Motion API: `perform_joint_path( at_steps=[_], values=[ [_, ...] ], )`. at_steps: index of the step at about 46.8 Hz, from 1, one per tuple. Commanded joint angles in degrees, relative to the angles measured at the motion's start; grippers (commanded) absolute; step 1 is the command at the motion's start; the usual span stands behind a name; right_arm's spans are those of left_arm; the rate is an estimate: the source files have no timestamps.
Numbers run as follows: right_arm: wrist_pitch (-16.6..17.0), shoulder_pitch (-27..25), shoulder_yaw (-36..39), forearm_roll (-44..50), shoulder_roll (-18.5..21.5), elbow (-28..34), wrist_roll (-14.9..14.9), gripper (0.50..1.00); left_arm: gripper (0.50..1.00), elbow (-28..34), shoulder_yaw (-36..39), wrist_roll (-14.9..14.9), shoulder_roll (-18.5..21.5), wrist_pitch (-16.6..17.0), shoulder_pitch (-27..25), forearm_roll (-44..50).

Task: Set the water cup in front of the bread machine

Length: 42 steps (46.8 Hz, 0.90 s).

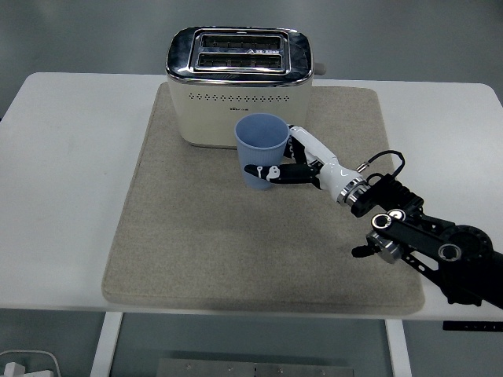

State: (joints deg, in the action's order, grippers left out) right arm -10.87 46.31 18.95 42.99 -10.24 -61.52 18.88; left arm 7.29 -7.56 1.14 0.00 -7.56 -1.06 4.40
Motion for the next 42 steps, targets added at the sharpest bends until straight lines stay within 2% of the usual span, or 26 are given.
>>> perform_joint_path(
  at_steps=[1,20,29,32,34,35,36,42],
  values=[
    [0.2,0.4,0.1,2.0,2.8,3.0,1.0,0.5,0.999,0.0,0.0,0.0,0.0,0.0,0.0,0.0],
    [1.4,0.9,-0.1,4.2,9.7,12.6,2.8,0.5,0.999,0.0,0.0,0.0,0.0,0.0,0.0,0.0],
    [1.2,0.8,0.1,4.1,10.0,13.1,3.3,0.5,0.999,0.0,0.0,0.0,0.0,0.0,0.0,0.0],
    [1.2,0.7,0.1,4.0,10.0,13.1,3.9,0.712,0.999,0.0,0.0,0.0,0.0,0.0,0.0,0.0],
    [1.2,0.7,0.1,3.9,10.0,13.1,4.0,0.823,0.999,0.0,0.0,0.0,0.0,0.0,0.0,0.0],
    [1.2,0.7,0.0,3.9,10.0,13.1,4.1,0.894,0.999,0.0,0.0,0.0,0.0,0.0,0.0,0.0],
    [1.2,0.7,0.0,4.0,10.0,13.1,4.1,0.933,0.999,0.0,0.0,0.0,0.0,0.0,0.0,0.0],
    [1.1,0.7,0.0,4.0,10.0,13.2,4.1,0.934,0.999,0.0,0.0,0.0,0.0,0.0,0.0,0.0]
  ],
)
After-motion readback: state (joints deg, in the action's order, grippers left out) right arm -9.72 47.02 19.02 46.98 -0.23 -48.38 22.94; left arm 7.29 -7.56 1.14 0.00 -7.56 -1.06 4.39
